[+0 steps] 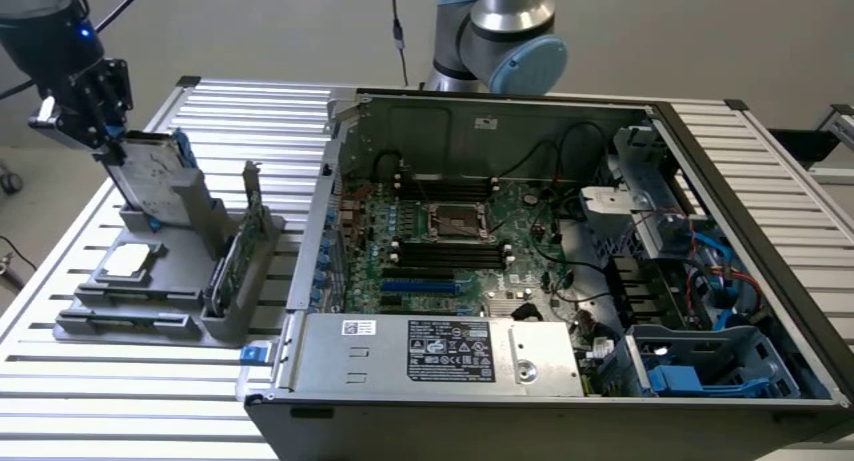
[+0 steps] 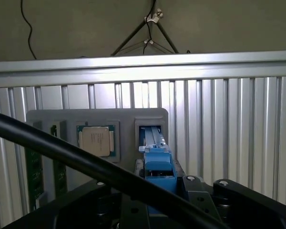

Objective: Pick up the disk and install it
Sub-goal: 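Pick up the disk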

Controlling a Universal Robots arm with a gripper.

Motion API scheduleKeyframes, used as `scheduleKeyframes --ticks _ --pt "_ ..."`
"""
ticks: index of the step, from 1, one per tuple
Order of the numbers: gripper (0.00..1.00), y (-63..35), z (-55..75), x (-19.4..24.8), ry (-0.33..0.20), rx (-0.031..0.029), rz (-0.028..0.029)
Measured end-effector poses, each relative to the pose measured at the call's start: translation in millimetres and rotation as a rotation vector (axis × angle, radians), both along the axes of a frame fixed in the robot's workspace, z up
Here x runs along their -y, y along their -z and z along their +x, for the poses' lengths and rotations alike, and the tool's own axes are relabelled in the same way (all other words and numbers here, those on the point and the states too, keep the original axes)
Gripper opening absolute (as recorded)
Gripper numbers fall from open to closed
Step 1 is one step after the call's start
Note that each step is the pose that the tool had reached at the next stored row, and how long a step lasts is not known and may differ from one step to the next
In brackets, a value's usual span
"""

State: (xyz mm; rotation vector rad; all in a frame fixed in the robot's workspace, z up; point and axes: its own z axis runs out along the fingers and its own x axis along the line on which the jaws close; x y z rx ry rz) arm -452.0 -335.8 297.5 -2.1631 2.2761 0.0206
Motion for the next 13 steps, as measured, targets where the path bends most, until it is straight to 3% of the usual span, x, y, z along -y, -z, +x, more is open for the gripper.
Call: scheduleKeyframes --ticks 5,13 --pt "0.33 -12.4 1.0 0.1 0.000 -0.0004 0.0000" --pt "0.33 -48.7 3.2 0.4 0.000 -0.0016 0.0000"
